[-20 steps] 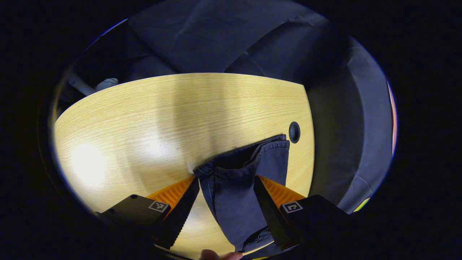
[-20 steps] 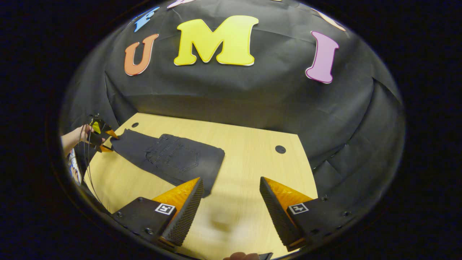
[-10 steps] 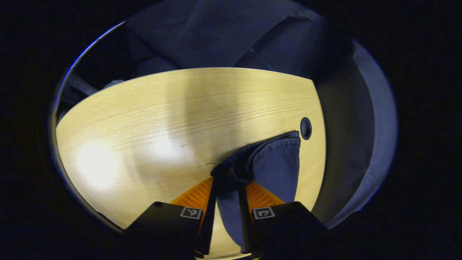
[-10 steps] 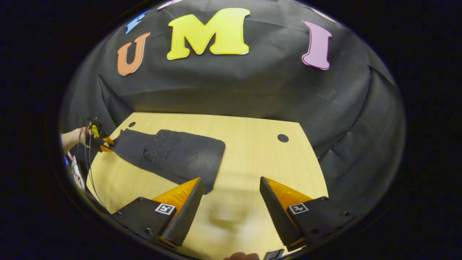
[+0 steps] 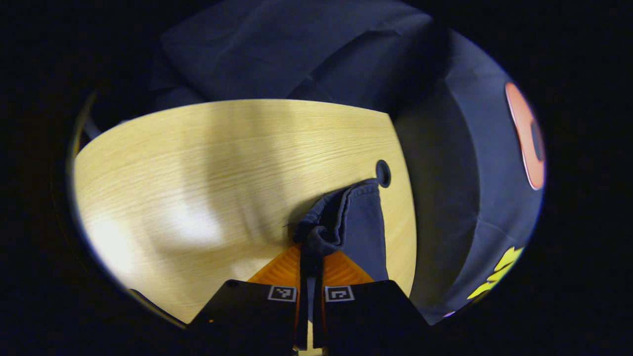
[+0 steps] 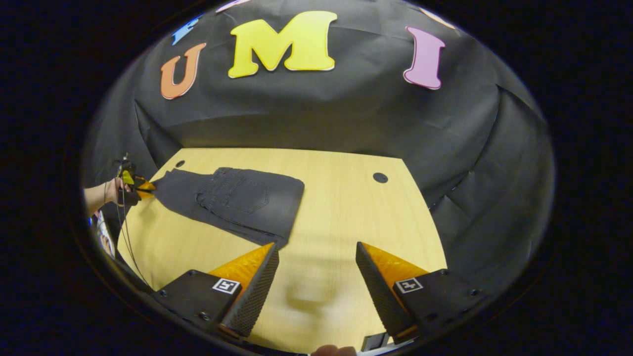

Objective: Grasp the waist and the cuffs of the jeans and fold them to make the two legs overlap; first hold the waist and fold one-third of the jeans toward the cuffs, then hold the cuffs and fold the remaining one-third in the same direction to finish folding.

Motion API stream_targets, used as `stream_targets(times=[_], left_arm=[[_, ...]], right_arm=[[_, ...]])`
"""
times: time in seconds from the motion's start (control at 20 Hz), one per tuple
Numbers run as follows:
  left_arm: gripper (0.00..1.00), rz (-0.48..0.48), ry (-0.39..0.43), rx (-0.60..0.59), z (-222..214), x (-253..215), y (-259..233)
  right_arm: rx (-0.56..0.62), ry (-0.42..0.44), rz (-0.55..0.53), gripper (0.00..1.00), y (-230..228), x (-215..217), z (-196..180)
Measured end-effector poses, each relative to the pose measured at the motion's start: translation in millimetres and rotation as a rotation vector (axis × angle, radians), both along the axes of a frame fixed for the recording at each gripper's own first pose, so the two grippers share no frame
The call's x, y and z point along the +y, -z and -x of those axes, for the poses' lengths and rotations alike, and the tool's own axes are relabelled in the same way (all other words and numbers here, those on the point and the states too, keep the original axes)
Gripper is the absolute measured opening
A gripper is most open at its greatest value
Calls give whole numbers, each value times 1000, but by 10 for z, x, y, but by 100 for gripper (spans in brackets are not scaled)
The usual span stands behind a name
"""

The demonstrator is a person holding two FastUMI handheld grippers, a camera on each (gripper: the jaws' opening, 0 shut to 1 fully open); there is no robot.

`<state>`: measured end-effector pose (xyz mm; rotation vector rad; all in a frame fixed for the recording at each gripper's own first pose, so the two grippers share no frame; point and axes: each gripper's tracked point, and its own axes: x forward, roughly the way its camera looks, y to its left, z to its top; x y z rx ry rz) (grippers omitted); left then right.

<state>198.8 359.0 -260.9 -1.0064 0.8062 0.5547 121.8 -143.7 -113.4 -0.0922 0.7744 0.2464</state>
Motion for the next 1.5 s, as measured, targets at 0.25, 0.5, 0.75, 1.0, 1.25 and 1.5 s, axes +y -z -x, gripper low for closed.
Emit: stream_targets(times=[0.25, 0.5, 0.75, 1.0, 1.25, 1.5], left_arm=[[6, -170, 203, -193, -220, -536, -815], [7, -350, 448, -353, -420, -1474, -1483], [6, -346, 651, -473, -411, -2669, -1735], [6, -401, 824, -467, -342, -3623, -1325], [6, -518, 1017, -411, -154, -4430, -443], [6, -591, 1013, -315, -182, -4511, 150]], right_arm=[[-39, 0, 19, 96, -167, -115, 186], [-105, 13, 17, 96, -395, -198, 316], [-118, 35, 40, 96, -421, -349, 584], [-104, 95, 67, 96, -387, -660, 778], [-50, 126, 102, 96, -218, -968, 851], [-7, 116, 112, 98, -53, -1120, 775]])
